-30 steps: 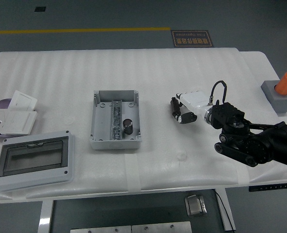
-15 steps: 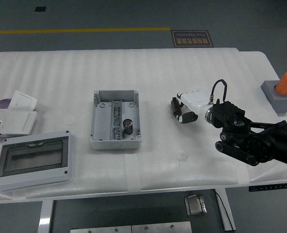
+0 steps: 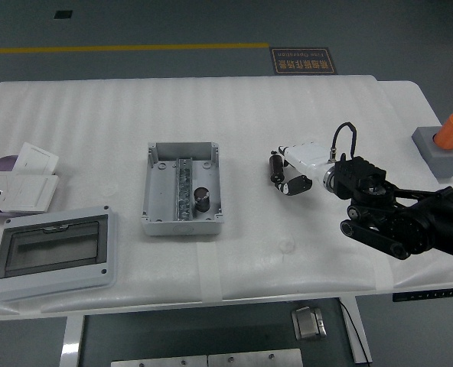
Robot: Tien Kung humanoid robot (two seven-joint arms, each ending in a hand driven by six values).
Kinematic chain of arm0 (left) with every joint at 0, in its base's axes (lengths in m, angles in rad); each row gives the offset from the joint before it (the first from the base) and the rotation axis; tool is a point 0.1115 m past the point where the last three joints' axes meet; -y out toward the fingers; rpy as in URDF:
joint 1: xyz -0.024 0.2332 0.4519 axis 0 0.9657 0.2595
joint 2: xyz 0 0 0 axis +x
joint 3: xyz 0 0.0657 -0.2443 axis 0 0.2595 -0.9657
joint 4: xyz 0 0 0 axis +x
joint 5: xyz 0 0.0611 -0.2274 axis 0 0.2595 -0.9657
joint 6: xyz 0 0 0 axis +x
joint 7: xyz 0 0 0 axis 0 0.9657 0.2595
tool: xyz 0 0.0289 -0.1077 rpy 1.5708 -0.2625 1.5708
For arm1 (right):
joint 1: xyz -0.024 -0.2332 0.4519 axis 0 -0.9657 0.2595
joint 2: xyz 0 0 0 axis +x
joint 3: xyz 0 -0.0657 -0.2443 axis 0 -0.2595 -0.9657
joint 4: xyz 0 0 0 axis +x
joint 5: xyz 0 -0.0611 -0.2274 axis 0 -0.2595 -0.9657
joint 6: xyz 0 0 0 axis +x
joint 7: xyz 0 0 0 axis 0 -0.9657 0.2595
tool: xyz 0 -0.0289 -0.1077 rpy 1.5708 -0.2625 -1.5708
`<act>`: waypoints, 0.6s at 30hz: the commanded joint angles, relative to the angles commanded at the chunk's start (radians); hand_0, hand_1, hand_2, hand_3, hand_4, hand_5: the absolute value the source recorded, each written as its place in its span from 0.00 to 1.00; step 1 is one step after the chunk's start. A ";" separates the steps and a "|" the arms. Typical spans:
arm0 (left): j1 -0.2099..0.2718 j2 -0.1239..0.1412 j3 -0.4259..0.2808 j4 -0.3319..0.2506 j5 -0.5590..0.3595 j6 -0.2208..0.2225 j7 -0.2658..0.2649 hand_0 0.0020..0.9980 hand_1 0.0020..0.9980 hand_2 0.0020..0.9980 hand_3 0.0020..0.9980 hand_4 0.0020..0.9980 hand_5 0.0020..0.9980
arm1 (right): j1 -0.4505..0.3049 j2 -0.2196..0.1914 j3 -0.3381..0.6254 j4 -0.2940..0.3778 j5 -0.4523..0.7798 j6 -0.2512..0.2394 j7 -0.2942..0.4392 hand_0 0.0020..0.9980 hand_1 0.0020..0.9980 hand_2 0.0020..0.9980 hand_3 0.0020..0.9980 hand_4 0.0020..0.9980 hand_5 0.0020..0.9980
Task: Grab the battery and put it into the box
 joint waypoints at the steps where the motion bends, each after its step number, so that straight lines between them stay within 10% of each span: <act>1: 0.000 0.000 0.000 0.000 0.000 0.000 0.000 0.65 0.65 0.53 0.57 0.60 0.47 | 0.001 -0.002 -0.001 0.003 -0.001 0.001 0.000 0.77 0.72 0.83 1.00 0.87 0.40; 18: -0.009 0.005 -0.004 -0.002 0.009 -0.001 0.000 0.65 0.65 0.52 0.57 0.59 0.47 | 0.043 0.006 -0.049 -0.032 0.050 0.031 0.005 0.76 0.72 0.81 1.00 0.89 0.42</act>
